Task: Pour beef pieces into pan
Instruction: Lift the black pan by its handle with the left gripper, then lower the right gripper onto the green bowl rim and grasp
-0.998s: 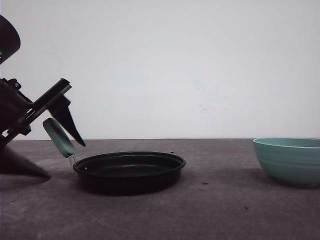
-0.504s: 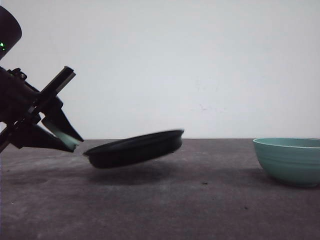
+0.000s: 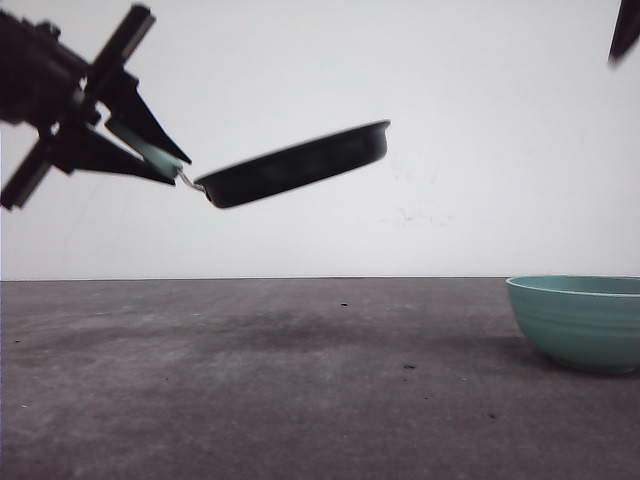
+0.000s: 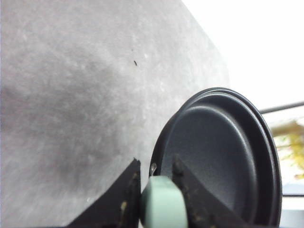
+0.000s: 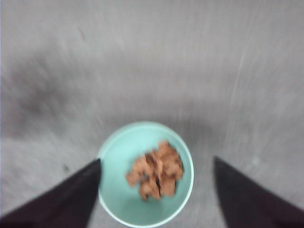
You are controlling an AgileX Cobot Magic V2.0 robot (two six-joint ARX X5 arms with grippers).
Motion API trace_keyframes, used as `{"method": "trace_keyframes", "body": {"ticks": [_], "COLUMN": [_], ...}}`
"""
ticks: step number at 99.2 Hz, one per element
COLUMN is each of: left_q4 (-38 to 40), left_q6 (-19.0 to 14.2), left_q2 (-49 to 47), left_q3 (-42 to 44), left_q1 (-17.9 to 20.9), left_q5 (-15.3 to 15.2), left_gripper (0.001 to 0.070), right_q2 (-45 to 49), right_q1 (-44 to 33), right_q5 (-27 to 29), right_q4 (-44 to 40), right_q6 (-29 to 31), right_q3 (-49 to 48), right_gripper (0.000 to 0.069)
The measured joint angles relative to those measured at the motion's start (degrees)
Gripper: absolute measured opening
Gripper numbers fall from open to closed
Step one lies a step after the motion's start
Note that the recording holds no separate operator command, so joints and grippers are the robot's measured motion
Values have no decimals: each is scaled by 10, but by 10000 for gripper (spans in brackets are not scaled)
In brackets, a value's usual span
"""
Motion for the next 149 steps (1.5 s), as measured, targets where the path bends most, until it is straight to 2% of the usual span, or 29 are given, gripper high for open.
{"method": "trace_keyframes", "body": {"ticks": [9,20,29,37,50,72,115,136,149], "left_q4": [-86,-167,-187,-185,-181,-182,-181,-181,-181], "left_q6": [47,103,137,152,159,167,168,168,168], "left_q2": [0,0,0,-4,-14,-14,-14,-14,-14], "left_q3": [26,46,56,60,60,60,60,60,60], "left_q1": [0,0,0,0,0,0,-1,-1,-2], "left_q5": [0,-3,-4,-5,-6,-8,-8,-9,-13], "left_gripper": [59,59,59,59,59,59,59,59,59], "right_q2": [60,120,146,158,183,231,292,293,293], "right_q1": [-11,-24,-35,-42,-49,-55,-55,-55,-55], "right_q5": [-22,-35,-35,-35,-35,-35,-35,-42,-71], "right_q4": [0,-3,-6,-5,-6,-6,8,26,35], "right_q6": [0,0,0,-2,-6,-8,-15,-15,-15], "right_q3": [0,0,0,0,0,0,0,0,0], "right_gripper": [357,338,335,335,329,249,235,134,31]}}
